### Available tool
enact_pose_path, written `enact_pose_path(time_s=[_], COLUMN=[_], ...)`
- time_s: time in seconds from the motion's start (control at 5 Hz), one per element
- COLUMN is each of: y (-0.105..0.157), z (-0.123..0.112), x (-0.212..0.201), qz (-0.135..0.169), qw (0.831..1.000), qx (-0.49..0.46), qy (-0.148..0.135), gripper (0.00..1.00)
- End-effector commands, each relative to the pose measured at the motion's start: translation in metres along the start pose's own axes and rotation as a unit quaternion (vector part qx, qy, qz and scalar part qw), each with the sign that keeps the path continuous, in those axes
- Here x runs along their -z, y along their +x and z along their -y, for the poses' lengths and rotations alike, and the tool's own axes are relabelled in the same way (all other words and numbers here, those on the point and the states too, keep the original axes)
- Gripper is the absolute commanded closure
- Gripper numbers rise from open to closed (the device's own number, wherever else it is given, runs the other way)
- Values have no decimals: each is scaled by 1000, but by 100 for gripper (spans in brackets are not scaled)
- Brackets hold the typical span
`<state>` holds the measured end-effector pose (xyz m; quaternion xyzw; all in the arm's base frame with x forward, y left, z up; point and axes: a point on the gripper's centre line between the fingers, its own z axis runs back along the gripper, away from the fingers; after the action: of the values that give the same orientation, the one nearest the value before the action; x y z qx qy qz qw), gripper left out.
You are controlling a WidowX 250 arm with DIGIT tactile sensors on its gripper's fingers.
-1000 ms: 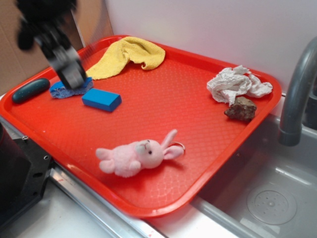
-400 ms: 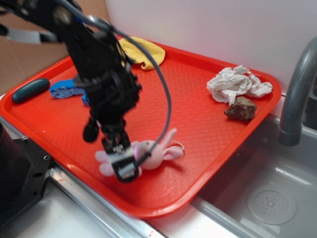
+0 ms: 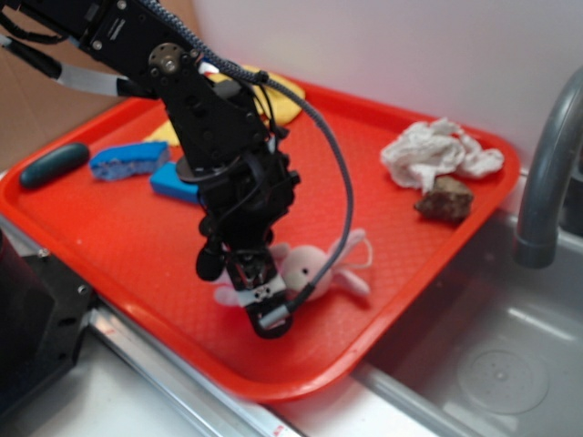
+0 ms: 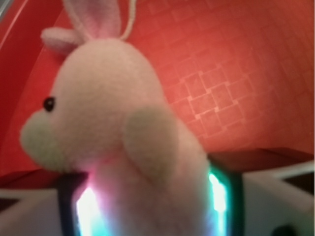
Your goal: Grab the pink bunny.
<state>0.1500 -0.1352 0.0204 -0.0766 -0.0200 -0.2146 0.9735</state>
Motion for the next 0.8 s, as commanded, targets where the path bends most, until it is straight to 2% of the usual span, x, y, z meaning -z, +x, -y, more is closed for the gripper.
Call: enact_pose_path(time_s=[0.0,0.2,0.4,0.6], y=[-51,-75,-76,-63], z=[-35,-57,-100,-119], x=[-100,-157,-213,-241], qz=[36,53,89,90], qw=[988,960,949,951], qx=[-143,-261,-283,-279], qy=[45,91,107,99], gripper=[100,100,100,100])
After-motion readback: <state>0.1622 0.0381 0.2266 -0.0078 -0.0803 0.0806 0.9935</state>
